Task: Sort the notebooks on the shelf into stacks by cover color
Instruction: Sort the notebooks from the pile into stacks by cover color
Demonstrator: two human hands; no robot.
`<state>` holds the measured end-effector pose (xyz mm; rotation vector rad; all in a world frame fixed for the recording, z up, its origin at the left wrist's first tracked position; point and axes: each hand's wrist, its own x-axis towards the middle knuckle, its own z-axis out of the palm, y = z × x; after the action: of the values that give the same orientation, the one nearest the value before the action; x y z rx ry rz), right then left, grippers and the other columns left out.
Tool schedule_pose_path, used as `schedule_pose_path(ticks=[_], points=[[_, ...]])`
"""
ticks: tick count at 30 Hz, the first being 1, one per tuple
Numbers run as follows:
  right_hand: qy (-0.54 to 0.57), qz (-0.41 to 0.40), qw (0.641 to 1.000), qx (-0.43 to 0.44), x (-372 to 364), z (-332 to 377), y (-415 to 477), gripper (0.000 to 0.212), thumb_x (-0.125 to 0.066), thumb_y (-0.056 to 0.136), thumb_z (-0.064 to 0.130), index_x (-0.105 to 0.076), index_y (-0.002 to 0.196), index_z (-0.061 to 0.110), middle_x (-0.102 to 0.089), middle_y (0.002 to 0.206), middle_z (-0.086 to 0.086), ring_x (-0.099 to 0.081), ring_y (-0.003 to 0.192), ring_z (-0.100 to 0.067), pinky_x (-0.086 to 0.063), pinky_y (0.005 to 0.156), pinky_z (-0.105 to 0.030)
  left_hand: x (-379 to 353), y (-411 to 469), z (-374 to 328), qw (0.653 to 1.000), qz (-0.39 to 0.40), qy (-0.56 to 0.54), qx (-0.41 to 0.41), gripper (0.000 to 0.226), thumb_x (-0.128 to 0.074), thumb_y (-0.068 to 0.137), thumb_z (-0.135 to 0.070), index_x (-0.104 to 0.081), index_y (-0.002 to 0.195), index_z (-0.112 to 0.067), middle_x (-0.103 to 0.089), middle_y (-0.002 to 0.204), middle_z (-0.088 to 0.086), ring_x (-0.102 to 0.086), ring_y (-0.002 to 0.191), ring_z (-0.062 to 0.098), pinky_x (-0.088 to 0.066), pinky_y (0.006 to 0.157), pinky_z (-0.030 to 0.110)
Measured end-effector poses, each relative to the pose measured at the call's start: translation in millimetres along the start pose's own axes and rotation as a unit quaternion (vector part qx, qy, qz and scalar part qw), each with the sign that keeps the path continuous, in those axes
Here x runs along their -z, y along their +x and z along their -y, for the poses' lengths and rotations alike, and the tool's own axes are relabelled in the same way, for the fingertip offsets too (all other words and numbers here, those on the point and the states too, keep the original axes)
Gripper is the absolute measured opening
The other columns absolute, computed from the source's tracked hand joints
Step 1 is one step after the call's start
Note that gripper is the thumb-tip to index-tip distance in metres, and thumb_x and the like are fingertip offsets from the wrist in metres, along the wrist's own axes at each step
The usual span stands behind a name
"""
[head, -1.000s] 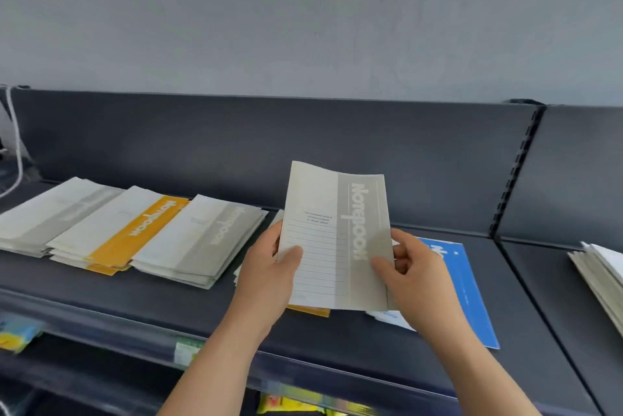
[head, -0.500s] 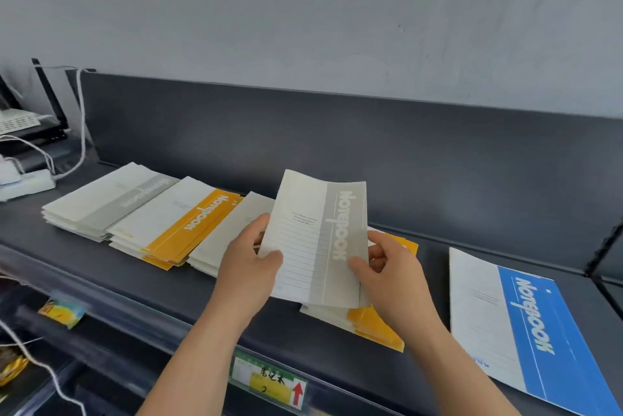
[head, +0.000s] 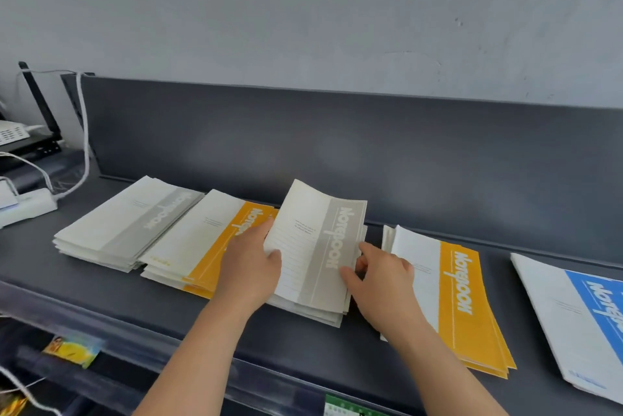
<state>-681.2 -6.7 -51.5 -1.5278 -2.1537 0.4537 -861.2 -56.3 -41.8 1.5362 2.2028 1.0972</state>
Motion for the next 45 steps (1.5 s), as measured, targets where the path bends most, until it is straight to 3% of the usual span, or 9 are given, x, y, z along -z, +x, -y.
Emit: schedule_pose_path(ticks=[2, 5, 9, 11, 14, 22, 31, 36, 45], points=[[-0.057, 0.006, 0.998, -0.001, -6, 6, 1, 0.015, -0.044, 0.093, 0.035, -0.051, 0.093, 0.022, -0.058, 0.083, 0.005, -0.054, 0.084, -0.018, -0.035, 0.096, -0.034, -1, 3, 10, 0.999, 0.018, 0.049, -0.004, 0.045, -0.048, 0.093, -0.017, -0.047, 0.135, -0.033, -0.061, 0.12, -0.009, -0.058, 0.103, 0.02, -0.055, 0.085, 0.038], [-0.122, 0.018, 0.992, -0.006, -13, 11, -1, 0.02, -0.039, 0.094, 0.037, -0.05, 0.087, 0.021, -0.052, 0.087, 0.004, -0.047, 0.086, -0.019, -0.034, 0.097, -0.034, -4, 1, 15, 0.996, 0.026, 0.084, -0.009, 0.045, -0.046, 0.098, -0.018, -0.041, 0.141, -0.024, -0.052, 0.135, -0.004, -0.046, 0.124, 0.02, -0.044, 0.1, 0.031], [-0.155, 0.002, 0.988, -0.006, -13, 14, -4, 0.032, -0.039, 0.094, 0.041, -0.062, 0.106, 0.023, -0.054, 0.113, 0.003, -0.043, 0.11, -0.021, -0.027, 0.101, -0.034, -6, 2, 17, 0.994, 0.023, 0.102, -0.018, 0.049, -0.047, 0.099, -0.02, -0.032, 0.145, -0.02, -0.042, 0.144, -0.002, -0.037, 0.132, 0.02, -0.038, 0.104, 0.029], [-0.144, -0.02, 0.989, -0.001, -9, 14, -6, 0.034, -0.043, 0.094, 0.04, -0.059, 0.119, 0.025, -0.051, 0.125, 0.006, -0.039, 0.12, -0.02, -0.022, 0.106, -0.033, -3, 3, 14, 0.991, 0.021, 0.13, -0.029, 0.056, -0.048, 0.098, -0.023, -0.024, 0.149, -0.02, -0.035, 0.149, -0.002, -0.034, 0.136, 0.019, -0.035, 0.107, 0.028], [-0.119, -0.072, 0.99, 0.002, 2, 11, -9, 0.037, -0.046, 0.094, 0.039, -0.054, 0.128, 0.027, -0.051, 0.134, 0.009, -0.042, 0.125, -0.016, -0.019, 0.11, -0.029, 0, 2, 5, 0.987, -0.001, 0.141, -0.073, 0.053, -0.047, 0.098, -0.026, -0.028, 0.148, -0.022, -0.037, 0.149, -0.004, -0.035, 0.135, 0.015, -0.035, 0.106, 0.025], [-0.096, -0.124, 0.986, -0.048, 36, -22, -30, 0.039, -0.05, 0.093, 0.037, -0.057, 0.128, 0.02, -0.057, 0.132, 0.004, -0.049, 0.122, -0.017, -0.03, 0.107, -0.029, -19, -18, -34, 0.985, 0.007, 0.034, -0.172, 0.038, -0.046, 0.098, -0.032, -0.049, 0.136, -0.028, -0.053, 0.135, -0.012, -0.047, 0.123, 0.004, -0.032, 0.092, 0.01], [-0.103, -0.146, 0.979, -0.093, 85, -77, -74, 0.033, -0.051, 0.093, 0.036, -0.061, 0.12, 0.02, -0.064, 0.118, 0.003, -0.056, 0.106, -0.02, -0.04, 0.094, -0.03, -66, -56, -94, 0.977, 0.049, -0.008, -0.205, 0.035, -0.048, 0.097, -0.034, -0.054, 0.13, -0.03, -0.056, 0.129, -0.014, -0.053, 0.115, 0.004, -0.043, 0.095, 0.015], [-0.105, -0.155, 0.976, -0.113, 126, -135, -106, 0.04, -0.049, 0.094, 0.036, -0.055, 0.13, 0.021, -0.056, 0.133, 0.005, -0.048, 0.123, -0.018, -0.031, 0.107, -0.03, -108, -85, -145, 0.974, 0.058, -0.012, -0.218, 0.03, -0.048, 0.096, -0.032, -0.059, 0.124, -0.027, -0.06, 0.121, -0.013, -0.054, 0.112, 0.007, -0.043, 0.091, 0.021], [-0.126, -0.154, 0.971, -0.128, 213, -248, -161, 0.036, -0.051, 0.094, 0.031, -0.059, 0.125, 0.015, -0.059, 0.128, 0.001, -0.052, 0.117, -0.019, -0.035, 0.104, -0.029, -193, -149, -246, 0.975, 0.074, -0.025, -0.21, 0.035, -0.048, 0.096, -0.035, -0.054, 0.13, -0.028, -0.057, 0.129, -0.012, -0.052, 0.116, 0.006, -0.045, 0.088, 0.018]])
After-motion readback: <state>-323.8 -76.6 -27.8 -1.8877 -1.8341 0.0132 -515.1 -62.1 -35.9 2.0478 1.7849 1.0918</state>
